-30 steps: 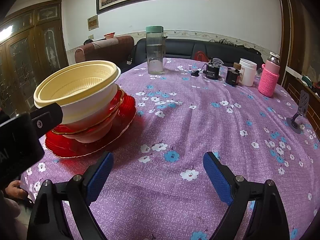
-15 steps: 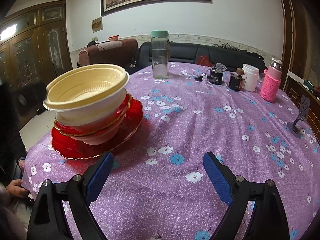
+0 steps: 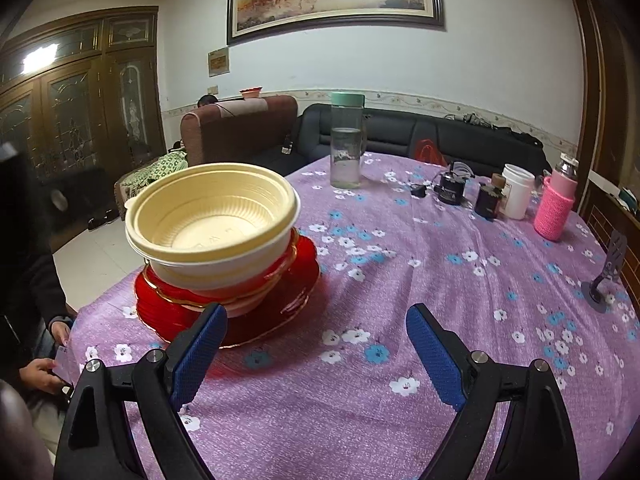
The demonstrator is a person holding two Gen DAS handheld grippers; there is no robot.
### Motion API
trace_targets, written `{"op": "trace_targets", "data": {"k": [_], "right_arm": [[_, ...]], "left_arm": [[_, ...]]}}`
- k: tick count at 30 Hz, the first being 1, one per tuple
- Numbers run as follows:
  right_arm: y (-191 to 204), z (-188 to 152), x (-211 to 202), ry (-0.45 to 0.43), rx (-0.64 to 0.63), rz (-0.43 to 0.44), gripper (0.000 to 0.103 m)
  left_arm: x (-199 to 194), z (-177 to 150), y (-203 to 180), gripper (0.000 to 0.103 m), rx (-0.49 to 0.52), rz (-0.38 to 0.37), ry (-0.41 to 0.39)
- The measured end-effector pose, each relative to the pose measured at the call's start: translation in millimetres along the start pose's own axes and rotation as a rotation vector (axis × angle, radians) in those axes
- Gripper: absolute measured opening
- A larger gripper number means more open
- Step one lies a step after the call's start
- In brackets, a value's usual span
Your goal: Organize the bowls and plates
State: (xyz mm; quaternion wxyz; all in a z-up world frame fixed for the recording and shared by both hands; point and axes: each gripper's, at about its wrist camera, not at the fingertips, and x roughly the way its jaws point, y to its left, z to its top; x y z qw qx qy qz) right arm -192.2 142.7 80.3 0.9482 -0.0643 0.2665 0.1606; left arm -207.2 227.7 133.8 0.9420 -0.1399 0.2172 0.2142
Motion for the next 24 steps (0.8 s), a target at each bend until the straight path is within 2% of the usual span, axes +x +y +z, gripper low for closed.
{"op": "trace_targets", "data": {"k": [10, 24], "right_arm": [[23, -3, 7, 0.027, -0.062, 0.024, 0.094], [34, -5, 22, 0.074, -0.087, 0.019, 0.094]], "left_arm": [[14, -9, 7, 0.103, 0.013, 0.029, 0.052], [35, -10, 20, 0.103, -0.008, 0.038, 0.117]]}}
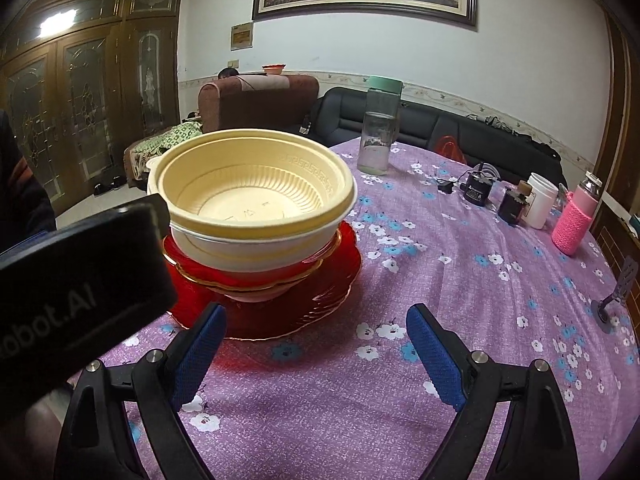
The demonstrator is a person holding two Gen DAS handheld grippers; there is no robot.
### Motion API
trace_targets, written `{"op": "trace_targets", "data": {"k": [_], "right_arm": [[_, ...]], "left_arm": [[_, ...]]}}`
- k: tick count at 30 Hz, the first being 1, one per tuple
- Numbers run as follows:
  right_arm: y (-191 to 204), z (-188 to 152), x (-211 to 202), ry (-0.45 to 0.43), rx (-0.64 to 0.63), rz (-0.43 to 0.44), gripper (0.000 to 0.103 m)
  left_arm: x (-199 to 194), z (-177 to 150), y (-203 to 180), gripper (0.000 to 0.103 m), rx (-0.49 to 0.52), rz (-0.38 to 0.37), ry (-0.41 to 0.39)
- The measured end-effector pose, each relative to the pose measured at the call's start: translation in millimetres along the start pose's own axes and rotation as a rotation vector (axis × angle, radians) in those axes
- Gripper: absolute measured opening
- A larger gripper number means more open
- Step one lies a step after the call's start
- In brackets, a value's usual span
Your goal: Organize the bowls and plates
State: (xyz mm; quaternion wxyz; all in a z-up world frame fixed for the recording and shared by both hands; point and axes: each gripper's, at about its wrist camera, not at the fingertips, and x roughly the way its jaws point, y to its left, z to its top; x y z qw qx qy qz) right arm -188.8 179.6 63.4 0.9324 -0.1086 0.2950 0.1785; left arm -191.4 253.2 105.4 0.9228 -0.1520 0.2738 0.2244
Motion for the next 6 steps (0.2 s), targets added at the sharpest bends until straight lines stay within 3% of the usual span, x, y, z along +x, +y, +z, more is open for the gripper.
{"op": "trace_targets", "data": {"k": [6], "right_arm": [[-5.4, -1.7, 4.8, 0.016, 0.024, 0.023, 0.094]], "left_arm": [[5.5, 0.5, -5.2, 0.103, 0.027, 0.01, 0.029]]}}
